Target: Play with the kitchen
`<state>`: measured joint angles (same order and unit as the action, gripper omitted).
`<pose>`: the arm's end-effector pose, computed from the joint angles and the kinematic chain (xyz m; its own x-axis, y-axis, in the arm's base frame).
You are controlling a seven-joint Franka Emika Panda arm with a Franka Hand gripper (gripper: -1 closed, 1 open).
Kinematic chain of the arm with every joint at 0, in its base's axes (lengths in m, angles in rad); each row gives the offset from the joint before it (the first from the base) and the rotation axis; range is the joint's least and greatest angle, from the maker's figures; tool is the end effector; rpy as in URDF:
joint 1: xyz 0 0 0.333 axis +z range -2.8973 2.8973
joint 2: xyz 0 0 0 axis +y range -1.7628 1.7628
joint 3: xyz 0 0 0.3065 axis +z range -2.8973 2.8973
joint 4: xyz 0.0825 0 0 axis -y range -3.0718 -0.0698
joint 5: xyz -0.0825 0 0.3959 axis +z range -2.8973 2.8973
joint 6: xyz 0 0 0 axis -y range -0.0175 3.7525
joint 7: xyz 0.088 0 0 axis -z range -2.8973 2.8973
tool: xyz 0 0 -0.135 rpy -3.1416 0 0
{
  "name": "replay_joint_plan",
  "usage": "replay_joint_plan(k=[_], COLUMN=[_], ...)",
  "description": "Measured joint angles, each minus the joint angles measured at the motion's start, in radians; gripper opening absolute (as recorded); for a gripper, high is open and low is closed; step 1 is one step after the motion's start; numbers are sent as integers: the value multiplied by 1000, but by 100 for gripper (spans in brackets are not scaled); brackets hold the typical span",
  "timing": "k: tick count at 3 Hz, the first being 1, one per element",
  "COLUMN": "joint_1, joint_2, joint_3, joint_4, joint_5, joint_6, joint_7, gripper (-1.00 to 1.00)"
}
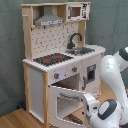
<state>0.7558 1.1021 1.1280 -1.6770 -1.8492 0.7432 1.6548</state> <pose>0.1288 0.5915 0.2178 0.3938 0.6212 0.6775 -0.2037 -0.6598 0.7233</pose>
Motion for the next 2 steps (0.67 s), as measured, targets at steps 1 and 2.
replay_joint_plan(k=[1,2], joint_1=[-12,-28], joint_2=[-60,-126], joint_3=[9,22], joint_4=[-22,-47], joint_5=[42,88], joint_6=[38,81], joint_7=[-54,-114], gripper=[100,100])
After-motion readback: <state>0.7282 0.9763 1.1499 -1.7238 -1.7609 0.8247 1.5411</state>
